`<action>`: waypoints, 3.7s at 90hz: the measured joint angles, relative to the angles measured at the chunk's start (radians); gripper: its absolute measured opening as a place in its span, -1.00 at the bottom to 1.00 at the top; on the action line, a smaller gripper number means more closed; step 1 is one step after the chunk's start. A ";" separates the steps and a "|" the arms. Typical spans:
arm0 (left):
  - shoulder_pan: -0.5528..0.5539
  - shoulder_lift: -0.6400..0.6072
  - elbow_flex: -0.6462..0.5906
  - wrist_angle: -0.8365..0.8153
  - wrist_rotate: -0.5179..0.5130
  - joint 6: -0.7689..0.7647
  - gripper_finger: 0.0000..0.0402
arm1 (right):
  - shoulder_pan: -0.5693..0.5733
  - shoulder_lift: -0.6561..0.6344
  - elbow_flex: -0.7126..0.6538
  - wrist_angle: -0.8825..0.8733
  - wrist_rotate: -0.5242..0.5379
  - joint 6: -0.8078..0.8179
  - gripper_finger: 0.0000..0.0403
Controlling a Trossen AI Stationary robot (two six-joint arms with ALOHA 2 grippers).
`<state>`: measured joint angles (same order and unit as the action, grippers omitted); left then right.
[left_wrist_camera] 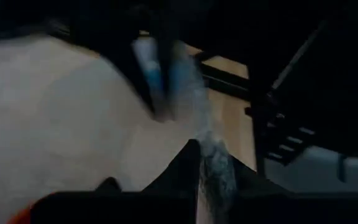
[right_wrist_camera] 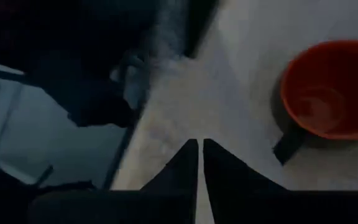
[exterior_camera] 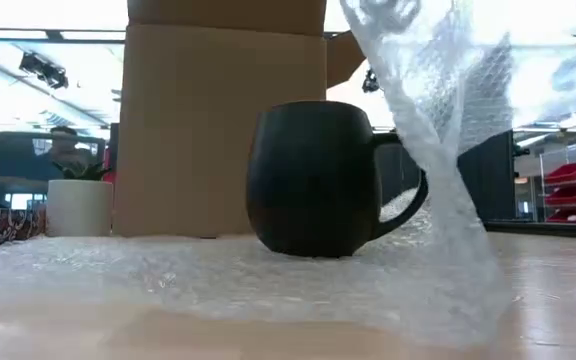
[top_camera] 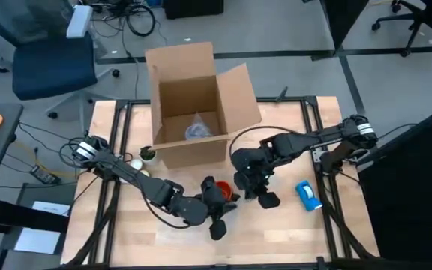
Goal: Wrap mug
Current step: Wrap the black mug with bubble wrap
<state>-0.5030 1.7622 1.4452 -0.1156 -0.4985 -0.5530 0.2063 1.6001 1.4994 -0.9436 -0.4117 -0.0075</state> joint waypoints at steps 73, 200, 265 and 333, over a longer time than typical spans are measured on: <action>0.021 -0.013 -0.012 -0.021 -0.038 0.014 -1.00 | -0.019 0.046 -0.016 -0.052 -0.057 0.004 -1.00; 0.025 -0.006 -0.105 -0.300 -0.262 -0.157 -1.00 | -0.112 -0.146 -0.033 -0.339 0.704 -0.047 -0.49; 0.025 -0.006 -0.105 -0.294 -0.267 -0.157 -1.00 | -0.252 -0.146 -0.255 -0.041 0.482 -0.188 -0.90; 0.018 -0.006 -0.105 -0.265 -0.268 -0.113 -1.00 | -0.010 -0.310 -0.188 -0.114 0.497 0.184 -1.00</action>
<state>-0.4851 1.7557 1.3399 -0.3803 -0.7664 -0.6657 0.1959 1.2900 1.3113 -1.0571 0.0849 0.1760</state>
